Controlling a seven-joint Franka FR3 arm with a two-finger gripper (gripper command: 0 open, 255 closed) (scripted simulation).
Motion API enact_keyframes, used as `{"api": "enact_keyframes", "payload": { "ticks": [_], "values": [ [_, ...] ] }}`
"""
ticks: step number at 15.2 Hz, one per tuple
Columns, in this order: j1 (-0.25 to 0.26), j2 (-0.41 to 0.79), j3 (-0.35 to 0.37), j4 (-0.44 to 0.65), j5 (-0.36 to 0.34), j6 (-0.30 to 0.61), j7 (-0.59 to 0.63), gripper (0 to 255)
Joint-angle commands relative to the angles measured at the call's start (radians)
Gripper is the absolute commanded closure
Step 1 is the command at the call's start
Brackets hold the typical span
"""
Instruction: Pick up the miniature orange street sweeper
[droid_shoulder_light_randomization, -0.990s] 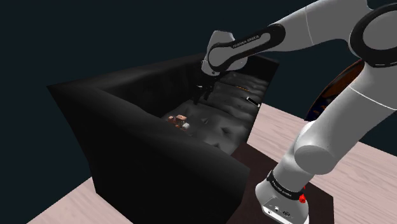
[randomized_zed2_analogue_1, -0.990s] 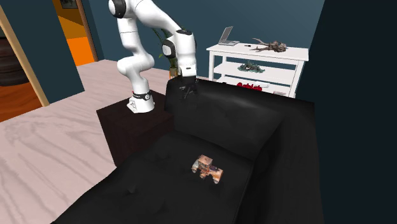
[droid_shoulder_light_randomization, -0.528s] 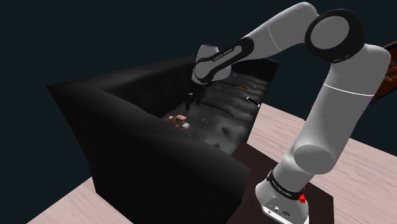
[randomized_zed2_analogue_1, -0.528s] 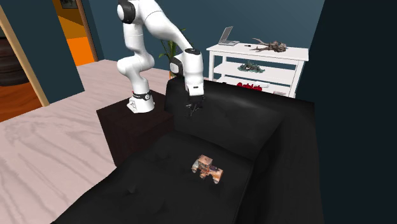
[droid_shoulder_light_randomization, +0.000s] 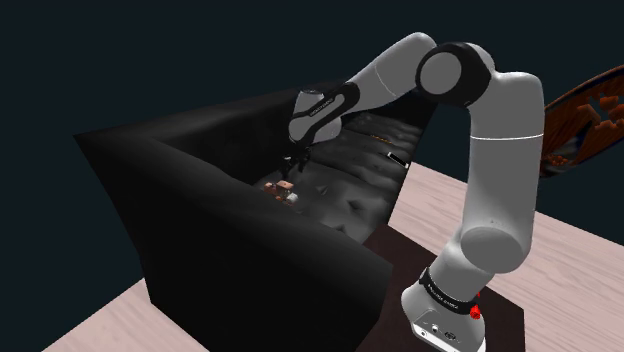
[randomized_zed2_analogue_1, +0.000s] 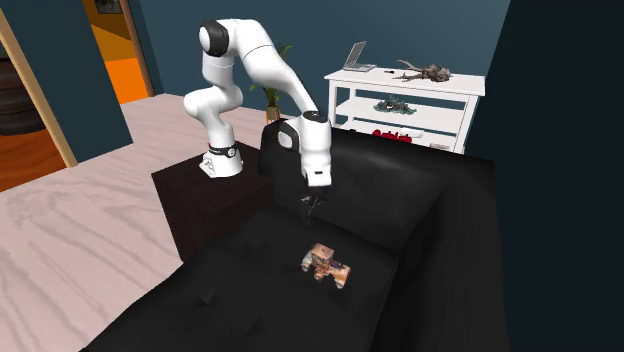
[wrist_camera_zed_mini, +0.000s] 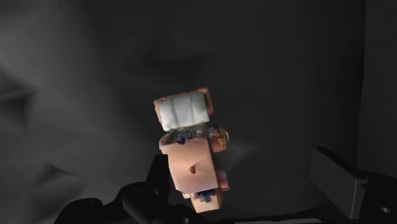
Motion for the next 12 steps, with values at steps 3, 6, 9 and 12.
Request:
{"api": "enact_keyframes", "payload": {
  "ticks": [3, 6, 9, 12],
  "values": [
    [-0.008, 0.160, -0.007, 0.156, -0.003, 0.005, 0.005, 0],
    [-0.017, 0.280, -0.012, 0.283, -0.004, -0.001, 0.006, 0],
    [-0.021, 0.336, -0.013, 0.328, -0.004, 0.010, 0.007, 0],
    [-0.023, 0.369, -0.011, 0.340, -0.002, 0.030, 0.007, 0]
  ]
}}
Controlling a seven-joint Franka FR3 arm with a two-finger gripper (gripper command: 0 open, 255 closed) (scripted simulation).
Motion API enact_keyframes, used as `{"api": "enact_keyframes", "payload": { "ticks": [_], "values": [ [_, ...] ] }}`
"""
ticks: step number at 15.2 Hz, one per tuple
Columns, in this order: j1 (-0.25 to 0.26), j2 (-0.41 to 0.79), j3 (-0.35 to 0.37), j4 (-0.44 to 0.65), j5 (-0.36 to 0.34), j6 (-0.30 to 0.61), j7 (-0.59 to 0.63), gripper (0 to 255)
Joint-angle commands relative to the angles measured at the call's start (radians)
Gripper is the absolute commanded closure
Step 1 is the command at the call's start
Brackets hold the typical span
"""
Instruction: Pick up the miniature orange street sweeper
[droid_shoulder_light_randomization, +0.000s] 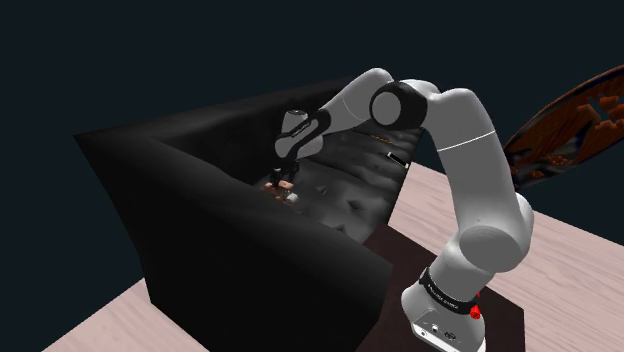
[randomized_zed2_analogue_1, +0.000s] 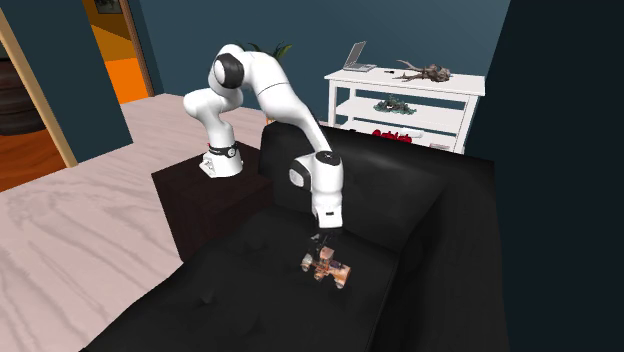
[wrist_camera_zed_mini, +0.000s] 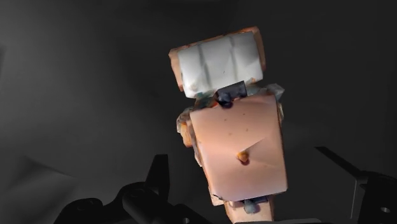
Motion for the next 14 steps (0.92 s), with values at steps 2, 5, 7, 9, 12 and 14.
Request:
{"api": "enact_keyframes", "payload": {
  "ticks": [2, 5, 7, 9, 12, 14],
  "values": [
    [0.001, 0.039, 0.002, 0.020, 0.001, 0.020, 0.003, 0],
    [-0.001, 0.046, 0.002, 0.025, 0.001, 0.022, 0.002, 255],
    [0.000, 0.046, 0.002, 0.026, 0.001, 0.021, 0.002, 255],
    [0.000, 0.045, 0.002, 0.023, 0.001, 0.023, 0.002, 255],
    [0.000, 0.045, 0.002, 0.024, 0.001, 0.022, 0.002, 255],
    [0.001, 0.045, 0.002, 0.023, 0.001, 0.023, 0.003, 255]
  ]
}}
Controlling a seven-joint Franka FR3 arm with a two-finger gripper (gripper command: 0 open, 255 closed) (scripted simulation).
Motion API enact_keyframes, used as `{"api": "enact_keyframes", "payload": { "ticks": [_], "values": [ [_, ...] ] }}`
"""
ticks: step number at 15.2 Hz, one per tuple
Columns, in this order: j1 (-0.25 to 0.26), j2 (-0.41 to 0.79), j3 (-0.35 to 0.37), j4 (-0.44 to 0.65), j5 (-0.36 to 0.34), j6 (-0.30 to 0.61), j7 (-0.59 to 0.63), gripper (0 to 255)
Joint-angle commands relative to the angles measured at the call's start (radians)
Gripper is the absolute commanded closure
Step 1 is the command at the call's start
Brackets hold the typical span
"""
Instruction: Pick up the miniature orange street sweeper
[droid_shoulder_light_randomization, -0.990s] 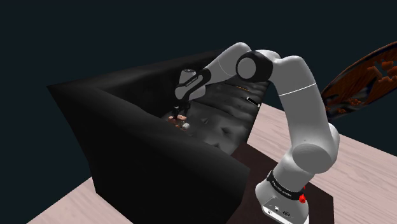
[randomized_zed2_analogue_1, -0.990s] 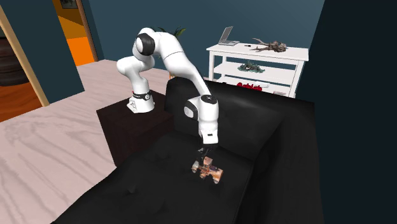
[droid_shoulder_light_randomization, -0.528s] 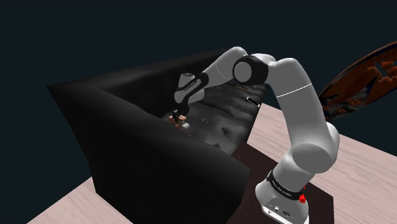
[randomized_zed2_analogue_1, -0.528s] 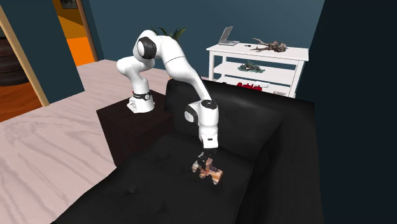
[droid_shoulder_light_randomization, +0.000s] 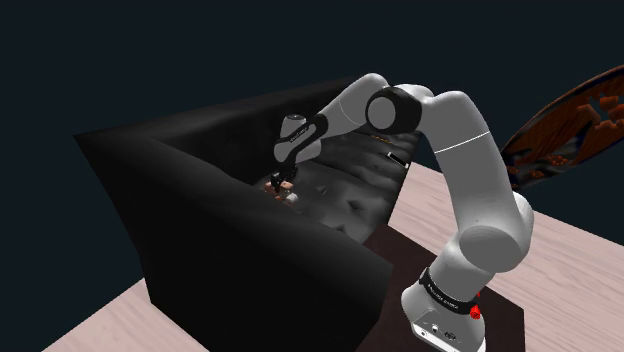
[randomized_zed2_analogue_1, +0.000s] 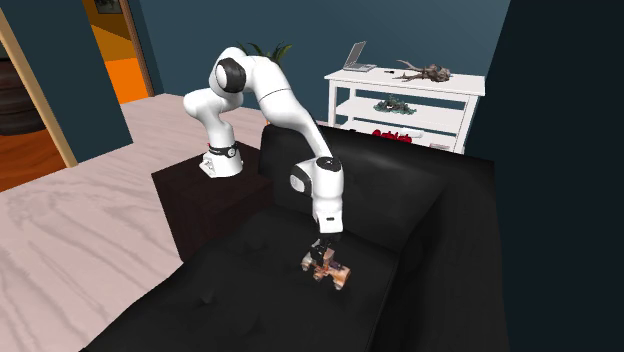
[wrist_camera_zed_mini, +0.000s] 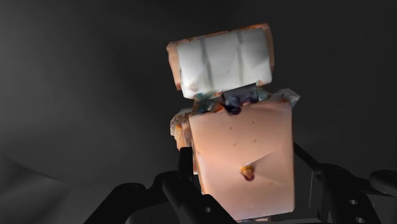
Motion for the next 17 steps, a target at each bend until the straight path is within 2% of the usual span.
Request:
{"api": "enact_keyframes", "payload": {
  "ticks": [1, 17],
  "values": [
    [0.001, -0.009, 0.000, -0.006, 0.000, -0.006, 0.001, 255],
    [0.008, -0.159, -0.008, -0.050, -0.007, -0.112, -0.001, 255]
  ]
}}
